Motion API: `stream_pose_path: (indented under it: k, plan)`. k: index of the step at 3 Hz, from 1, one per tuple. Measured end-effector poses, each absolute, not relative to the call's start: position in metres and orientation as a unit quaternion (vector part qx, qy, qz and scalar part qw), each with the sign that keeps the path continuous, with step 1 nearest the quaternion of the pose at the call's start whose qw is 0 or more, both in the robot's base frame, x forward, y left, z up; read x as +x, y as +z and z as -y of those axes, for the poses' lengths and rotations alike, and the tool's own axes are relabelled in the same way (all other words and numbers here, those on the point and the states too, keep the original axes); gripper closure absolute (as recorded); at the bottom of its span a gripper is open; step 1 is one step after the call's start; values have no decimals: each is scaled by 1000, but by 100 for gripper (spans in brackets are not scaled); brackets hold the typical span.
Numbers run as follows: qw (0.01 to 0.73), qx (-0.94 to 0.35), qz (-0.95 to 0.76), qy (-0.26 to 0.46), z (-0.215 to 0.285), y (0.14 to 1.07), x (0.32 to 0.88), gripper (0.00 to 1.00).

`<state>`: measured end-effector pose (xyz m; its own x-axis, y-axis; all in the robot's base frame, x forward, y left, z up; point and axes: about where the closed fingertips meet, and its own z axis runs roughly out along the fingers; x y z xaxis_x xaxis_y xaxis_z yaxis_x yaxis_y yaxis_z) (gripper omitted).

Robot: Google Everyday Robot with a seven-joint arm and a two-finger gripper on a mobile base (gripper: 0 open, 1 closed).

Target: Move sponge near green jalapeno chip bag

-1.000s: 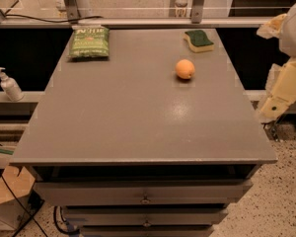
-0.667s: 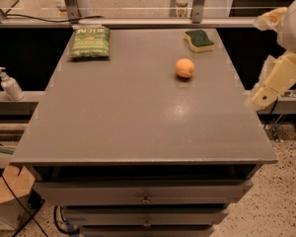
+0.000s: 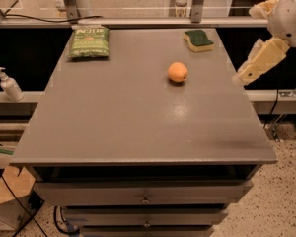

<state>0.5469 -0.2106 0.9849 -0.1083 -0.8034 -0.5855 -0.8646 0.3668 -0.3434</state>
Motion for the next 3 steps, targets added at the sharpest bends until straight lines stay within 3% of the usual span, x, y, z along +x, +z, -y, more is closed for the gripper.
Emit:
stream_pose_path:
  k: [3]
  plan:
    - [399, -508, -760, 66, 206, 970, 595, 0]
